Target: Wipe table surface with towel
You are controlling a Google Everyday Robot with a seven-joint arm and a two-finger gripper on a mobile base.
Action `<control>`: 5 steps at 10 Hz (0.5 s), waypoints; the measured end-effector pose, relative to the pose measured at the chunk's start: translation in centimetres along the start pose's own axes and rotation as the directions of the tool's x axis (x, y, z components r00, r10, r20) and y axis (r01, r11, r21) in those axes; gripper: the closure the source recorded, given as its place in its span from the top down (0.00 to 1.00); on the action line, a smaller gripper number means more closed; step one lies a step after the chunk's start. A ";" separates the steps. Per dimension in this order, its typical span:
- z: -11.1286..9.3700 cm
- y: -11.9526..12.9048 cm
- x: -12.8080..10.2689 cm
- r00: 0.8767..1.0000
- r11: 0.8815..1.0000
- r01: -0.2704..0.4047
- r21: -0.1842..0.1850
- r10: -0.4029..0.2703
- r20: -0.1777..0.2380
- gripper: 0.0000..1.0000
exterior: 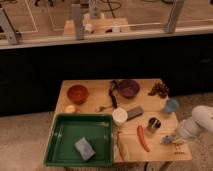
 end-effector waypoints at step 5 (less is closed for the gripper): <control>0.9 -2.7 -1.5 0.998 0.998 0.049 0.046 -0.051 0.042 0.09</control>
